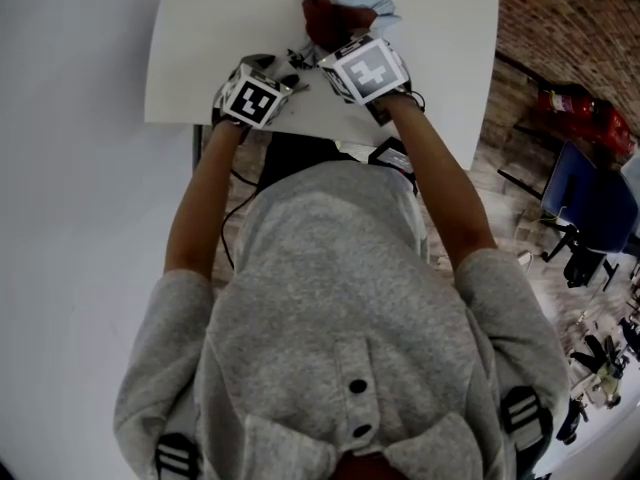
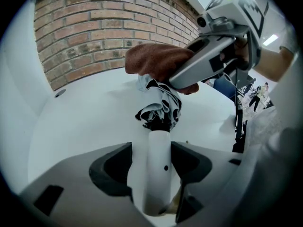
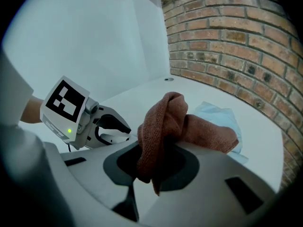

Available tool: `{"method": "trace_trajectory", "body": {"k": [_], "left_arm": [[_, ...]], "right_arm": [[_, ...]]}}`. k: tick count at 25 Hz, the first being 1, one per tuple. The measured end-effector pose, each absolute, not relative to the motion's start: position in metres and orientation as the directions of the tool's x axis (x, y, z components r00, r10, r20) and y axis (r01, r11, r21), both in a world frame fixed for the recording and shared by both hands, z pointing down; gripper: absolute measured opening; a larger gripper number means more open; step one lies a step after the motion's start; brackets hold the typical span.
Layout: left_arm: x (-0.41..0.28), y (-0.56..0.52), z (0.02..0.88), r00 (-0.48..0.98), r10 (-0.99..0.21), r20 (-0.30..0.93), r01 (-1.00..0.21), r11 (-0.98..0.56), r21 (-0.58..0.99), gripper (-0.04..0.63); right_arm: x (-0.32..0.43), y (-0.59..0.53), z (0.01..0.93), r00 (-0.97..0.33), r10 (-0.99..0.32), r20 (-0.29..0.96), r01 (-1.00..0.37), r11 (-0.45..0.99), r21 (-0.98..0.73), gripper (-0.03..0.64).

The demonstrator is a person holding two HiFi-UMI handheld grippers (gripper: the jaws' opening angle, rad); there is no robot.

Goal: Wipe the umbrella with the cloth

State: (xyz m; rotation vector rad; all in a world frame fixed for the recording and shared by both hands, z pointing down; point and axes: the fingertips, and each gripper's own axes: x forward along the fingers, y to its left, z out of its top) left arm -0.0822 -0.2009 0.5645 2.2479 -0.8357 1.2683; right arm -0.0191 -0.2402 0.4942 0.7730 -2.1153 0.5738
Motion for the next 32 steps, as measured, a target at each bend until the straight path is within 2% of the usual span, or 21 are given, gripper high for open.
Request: {"method": "trace_trajectory", "body": {"k": [8,23,28,32], "left_arm": [[-0.08,-0.203,0.564,0.407,-0.296,0.864,-0.679,-0.73,0.07,0.267],[-0.078,-0.202,0.565,0.419,-0.287,0.861,-0.679,-0.729,0.087,0.265],[-0.077,-0.203,0.566,0.432,-0.281,0.857,-0.672,-0.734,0.099,0.265],[-0.083,-0.205,0.563,0.42,-0.27,0.867,-0.662,-0.744,0.088,0.267]], "right_arm": [[-0.033,-0.236,0.489,-0.552,-0.309,0.775,-0.674,0.712,-0.196,0.08],[-0.061,-0.206,0.481,-0.712,-0.13,0.69,-0.562,0.694,-0.449,0.08],[-0.049,-0.193,0.474,-0.721,-0.121,0.682,-0.537,0.719,-0.44,0.08],[-0.034,-0.187,0.458,-0.715,-0.175,0.677,-0.539,0.755,-0.374,0.08]]}}
